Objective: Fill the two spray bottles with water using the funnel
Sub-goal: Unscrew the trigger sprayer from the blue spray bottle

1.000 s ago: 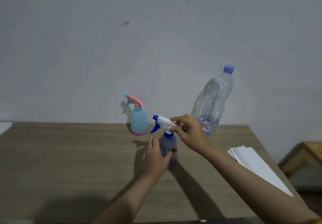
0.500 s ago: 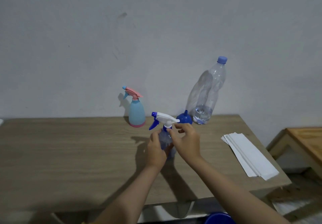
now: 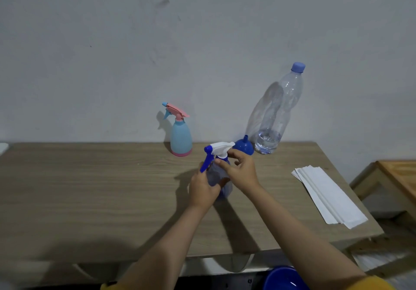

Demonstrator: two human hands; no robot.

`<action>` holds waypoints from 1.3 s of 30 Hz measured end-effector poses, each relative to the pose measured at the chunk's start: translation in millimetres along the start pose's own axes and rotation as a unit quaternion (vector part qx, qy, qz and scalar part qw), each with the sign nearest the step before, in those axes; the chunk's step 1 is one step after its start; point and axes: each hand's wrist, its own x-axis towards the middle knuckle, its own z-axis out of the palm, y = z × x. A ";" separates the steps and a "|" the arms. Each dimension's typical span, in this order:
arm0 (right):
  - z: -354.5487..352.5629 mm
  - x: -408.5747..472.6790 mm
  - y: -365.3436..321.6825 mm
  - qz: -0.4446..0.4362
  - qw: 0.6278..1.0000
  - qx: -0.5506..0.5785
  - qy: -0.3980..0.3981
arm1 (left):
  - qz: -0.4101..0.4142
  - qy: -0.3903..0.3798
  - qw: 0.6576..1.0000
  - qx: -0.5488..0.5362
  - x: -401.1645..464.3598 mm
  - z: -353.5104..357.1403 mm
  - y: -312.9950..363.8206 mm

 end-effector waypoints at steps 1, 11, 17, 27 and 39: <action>-3.1 1.5 0.1 0.005 1.000 0.005 -0.022 | 0.005 0.002 1.000 0.000 -0.3 -1.1 1.7; -6.7 -4.2 7.5 0.022 0.998 0.052 0.028 | 0.004 -0.015 1.000 0.027 -5.5 -7.1 12.1; -26.4 13.1 3.2 -0.002 0.996 0.021 -0.083 | 0.021 -0.020 0.999 0.024 -8.5 -10.7 14.6; -29.8 16.2 6.6 0.008 0.992 0.042 -0.115 | 0.008 -0.027 1.000 -0.012 -8.1 -13.4 14.1; -22.5 4.3 3.3 -0.003 0.997 0.040 -0.059 | 0.019 -0.028 0.999 -0.001 -9.1 -13.7 16.1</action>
